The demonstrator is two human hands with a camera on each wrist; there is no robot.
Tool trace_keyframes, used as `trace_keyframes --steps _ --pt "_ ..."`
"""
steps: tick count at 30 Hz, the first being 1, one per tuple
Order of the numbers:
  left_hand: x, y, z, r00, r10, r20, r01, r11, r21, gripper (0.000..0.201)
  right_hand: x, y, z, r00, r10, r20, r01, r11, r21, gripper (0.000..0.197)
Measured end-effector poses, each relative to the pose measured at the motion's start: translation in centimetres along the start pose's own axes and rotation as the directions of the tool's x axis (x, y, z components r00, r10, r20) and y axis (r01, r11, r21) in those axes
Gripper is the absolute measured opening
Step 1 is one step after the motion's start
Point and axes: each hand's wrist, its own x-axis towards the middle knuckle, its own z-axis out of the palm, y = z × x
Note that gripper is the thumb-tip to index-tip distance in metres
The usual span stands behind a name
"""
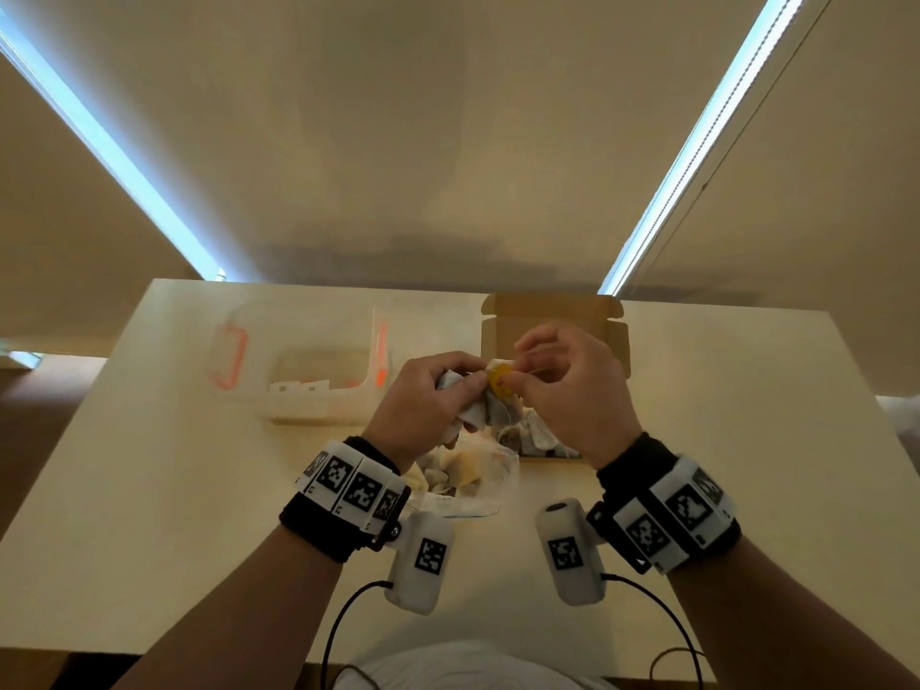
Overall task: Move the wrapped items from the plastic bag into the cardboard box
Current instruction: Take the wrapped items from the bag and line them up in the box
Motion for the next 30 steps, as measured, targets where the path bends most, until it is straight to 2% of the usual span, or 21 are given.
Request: trace_keyframes --steps 6,10,11,14,16,19,21,24,30 --pt "0.4 -0.4 1.0 0.994 0.062 -0.089 -0.060 0.998 0.029 0.003 -0.4 0.6 0.2 0.997 0.054 -0.063 -0.053 0.998 0.021 0.028" --pt "1.3 -1.0 1.6 0.991 0.060 -0.122 -0.051 0.996 0.073 0.004 -0.7 1.8 0.0 0.975 0.183 0.127 -0.196 0.975 0.101 0.013" --pt "1.5 -1.3 1.7 0.990 0.049 -0.130 -0.035 0.993 0.109 0.004 -0.5 2.4 -0.5 0.967 0.221 0.131 -0.239 0.959 0.150 0.009" --pt "2.2 -2.6 1.7 0.984 -0.056 -0.172 0.077 0.990 0.118 0.003 1.8 7.2 -2.8 0.926 0.373 -0.056 -0.352 0.907 0.231 0.009" --pt "2.5 -3.6 1.5 0.970 -0.161 -0.180 0.168 0.985 0.025 0.005 3.3 11.5 -4.0 0.875 0.477 -0.082 -0.466 0.876 0.127 0.012" --pt "2.6 -4.9 1.0 0.947 -0.254 -0.194 0.252 0.967 -0.036 0.005 4.2 17.3 -3.7 0.753 0.656 0.058 -0.658 0.749 0.073 0.009" --pt "2.4 -5.4 0.9 0.938 -0.289 -0.193 0.283 0.957 -0.059 0.004 4.4 19.8 -2.9 0.688 0.721 0.087 -0.724 0.689 0.017 0.007" --pt "2.2 -6.0 0.5 0.924 -0.325 -0.202 0.314 0.945 -0.088 0.005 4.5 21.5 -1.5 0.662 0.741 0.109 -0.721 0.670 -0.176 0.008" --pt "1.8 -6.6 -0.3 0.909 -0.347 -0.231 0.331 0.938 -0.105 0.007 5.7 21.8 2.7 0.662 0.711 0.238 -0.666 0.704 -0.248 0.007"
